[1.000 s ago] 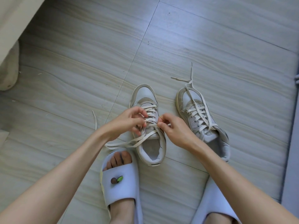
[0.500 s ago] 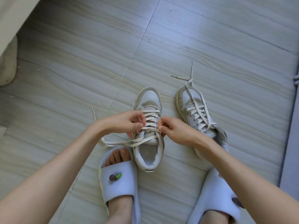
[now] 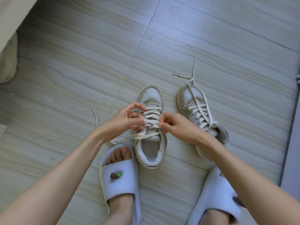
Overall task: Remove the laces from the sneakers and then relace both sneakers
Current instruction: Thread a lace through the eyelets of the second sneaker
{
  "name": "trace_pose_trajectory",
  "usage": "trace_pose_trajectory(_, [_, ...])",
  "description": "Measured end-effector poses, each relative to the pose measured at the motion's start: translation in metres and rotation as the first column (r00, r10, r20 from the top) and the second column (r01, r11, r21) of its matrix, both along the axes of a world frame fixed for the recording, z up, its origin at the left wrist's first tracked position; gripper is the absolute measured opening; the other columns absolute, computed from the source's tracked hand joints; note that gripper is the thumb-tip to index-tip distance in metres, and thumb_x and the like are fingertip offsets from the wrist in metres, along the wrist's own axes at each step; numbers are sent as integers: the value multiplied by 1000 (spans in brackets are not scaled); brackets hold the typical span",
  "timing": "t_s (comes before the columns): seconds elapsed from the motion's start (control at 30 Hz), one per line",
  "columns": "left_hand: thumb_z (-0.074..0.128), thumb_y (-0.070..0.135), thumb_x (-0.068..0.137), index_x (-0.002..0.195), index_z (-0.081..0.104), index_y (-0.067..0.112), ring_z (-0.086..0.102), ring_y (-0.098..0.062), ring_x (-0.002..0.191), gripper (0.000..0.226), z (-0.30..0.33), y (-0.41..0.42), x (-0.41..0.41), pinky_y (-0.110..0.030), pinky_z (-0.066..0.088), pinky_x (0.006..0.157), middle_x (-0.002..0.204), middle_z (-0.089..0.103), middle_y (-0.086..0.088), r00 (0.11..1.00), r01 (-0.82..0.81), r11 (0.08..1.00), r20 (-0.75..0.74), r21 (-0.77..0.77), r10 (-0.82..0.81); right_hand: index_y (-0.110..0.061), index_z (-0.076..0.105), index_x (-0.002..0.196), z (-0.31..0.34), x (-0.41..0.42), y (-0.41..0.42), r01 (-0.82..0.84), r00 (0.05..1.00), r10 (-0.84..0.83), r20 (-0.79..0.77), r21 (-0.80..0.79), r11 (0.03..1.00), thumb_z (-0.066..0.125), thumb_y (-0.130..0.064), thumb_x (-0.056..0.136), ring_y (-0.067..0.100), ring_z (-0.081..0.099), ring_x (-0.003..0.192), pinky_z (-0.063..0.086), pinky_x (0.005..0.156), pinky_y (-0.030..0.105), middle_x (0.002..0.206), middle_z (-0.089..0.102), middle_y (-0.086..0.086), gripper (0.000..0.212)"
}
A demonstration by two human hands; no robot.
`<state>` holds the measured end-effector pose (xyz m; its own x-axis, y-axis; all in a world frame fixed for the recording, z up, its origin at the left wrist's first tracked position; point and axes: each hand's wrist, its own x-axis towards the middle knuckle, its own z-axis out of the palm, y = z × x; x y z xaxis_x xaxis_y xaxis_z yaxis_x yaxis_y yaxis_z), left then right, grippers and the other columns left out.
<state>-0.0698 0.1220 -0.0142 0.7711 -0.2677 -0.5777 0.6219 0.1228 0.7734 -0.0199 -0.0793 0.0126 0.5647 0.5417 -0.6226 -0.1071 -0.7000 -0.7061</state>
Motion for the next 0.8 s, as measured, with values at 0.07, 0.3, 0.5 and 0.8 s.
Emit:
trace_pose_trajectory(0.07, [54,-5,89,101,52,15,55,-12,60,24,0,2,3,-20,40,57,72,62,-7,987,139,972,49,189,-150,-24,53,81,0,3,-3,-61,992,73,103,-111,992,52,-24,94,11,56,66,43,65,26,70,62,-3,13])
trace_pose_trajectory(0.3, [57,5,90,99,55,18,61,-17,72,16,6,-5,11,-22,49,76,68,63,0,987,117,988,98,97,-126,-8,63,70,-2,7,-4,0,991,30,133,-225,974,46,-51,92,8,47,49,33,50,25,55,57,0,52])
trace_pose_trajectory(0.5, [54,-4,89,106,54,20,50,-15,63,29,-8,2,-18,-21,44,61,70,58,-3,998,3,997,64,79,-8,-17,55,62,-4,8,-16,-67,995,87,50,-310,948,40,-56,93,10,50,53,42,56,26,62,61,2,52])
trace_pose_trajectory(0.8, [55,-7,83,100,57,10,58,-19,60,24,1,-9,-16,-24,52,65,64,55,-7,969,-241,957,16,-162,247,-13,52,54,-10,0,-32,320,921,-325,-217,-57,946,50,-56,88,8,68,64,50,72,22,58,66,1,55])
